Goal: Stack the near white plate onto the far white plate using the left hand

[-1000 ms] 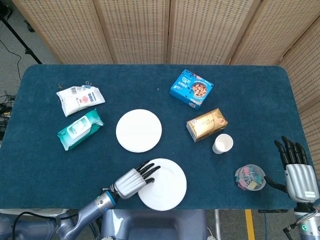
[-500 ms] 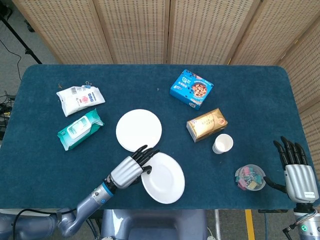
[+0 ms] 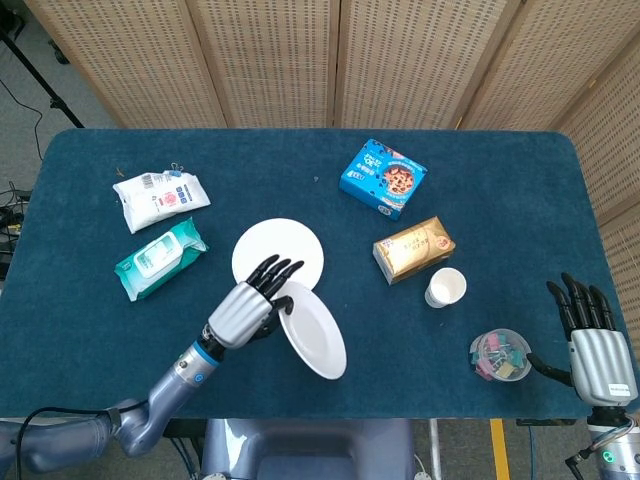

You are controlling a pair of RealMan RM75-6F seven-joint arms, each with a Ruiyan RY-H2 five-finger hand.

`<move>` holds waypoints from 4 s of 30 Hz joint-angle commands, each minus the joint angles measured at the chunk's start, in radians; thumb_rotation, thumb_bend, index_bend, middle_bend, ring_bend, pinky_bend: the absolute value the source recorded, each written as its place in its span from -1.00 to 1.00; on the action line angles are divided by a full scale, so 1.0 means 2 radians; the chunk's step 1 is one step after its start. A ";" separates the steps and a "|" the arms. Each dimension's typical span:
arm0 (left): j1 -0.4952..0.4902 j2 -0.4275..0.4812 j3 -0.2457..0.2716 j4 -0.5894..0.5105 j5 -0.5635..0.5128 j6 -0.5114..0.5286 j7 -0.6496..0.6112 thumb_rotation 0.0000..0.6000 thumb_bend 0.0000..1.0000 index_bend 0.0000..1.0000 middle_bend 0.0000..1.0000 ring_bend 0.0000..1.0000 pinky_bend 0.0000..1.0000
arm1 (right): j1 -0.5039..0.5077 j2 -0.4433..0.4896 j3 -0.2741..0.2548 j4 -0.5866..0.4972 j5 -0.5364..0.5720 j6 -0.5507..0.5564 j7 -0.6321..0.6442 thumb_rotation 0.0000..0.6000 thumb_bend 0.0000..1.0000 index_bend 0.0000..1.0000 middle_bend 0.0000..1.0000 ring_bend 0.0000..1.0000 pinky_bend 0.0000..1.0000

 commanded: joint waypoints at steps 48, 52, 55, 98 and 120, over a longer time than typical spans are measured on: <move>-0.050 -0.021 -0.026 0.233 -0.087 -0.016 -0.199 1.00 -0.27 0.61 -1.00 -1.00 -1.00 | 0.006 -0.004 -0.005 0.001 0.004 -0.016 -0.005 1.00 -1.00 -1.00 -1.00 -1.00 -1.00; -0.035 0.010 -0.007 0.202 -0.081 -0.020 -0.192 1.00 -0.31 0.46 -1.00 -1.00 -1.00 | 0.006 -0.004 -0.007 -0.001 0.001 -0.016 -0.006 1.00 -1.00 -1.00 -1.00 -1.00 -1.00; -0.027 0.025 0.005 0.187 -0.079 -0.024 -0.182 1.00 -0.32 0.27 -1.00 -1.00 -1.00 | 0.006 -0.004 -0.007 -0.002 0.000 -0.015 -0.007 1.00 -1.00 -1.00 -1.00 -1.00 -1.00; -0.053 0.090 -0.007 0.055 -0.202 -0.215 0.007 1.00 -1.00 -1.00 -1.00 -1.00 -1.00 | 0.004 0.002 -0.011 -0.008 -0.004 -0.015 0.000 1.00 -1.00 -1.00 -1.00 -1.00 -1.00; 0.009 0.225 0.066 -0.090 -0.072 -0.123 -0.095 1.00 -1.00 -1.00 -1.00 -1.00 -1.00 | 0.000 0.009 -0.015 -0.016 -0.015 -0.006 0.009 1.00 -1.00 -1.00 -1.00 -1.00 -1.00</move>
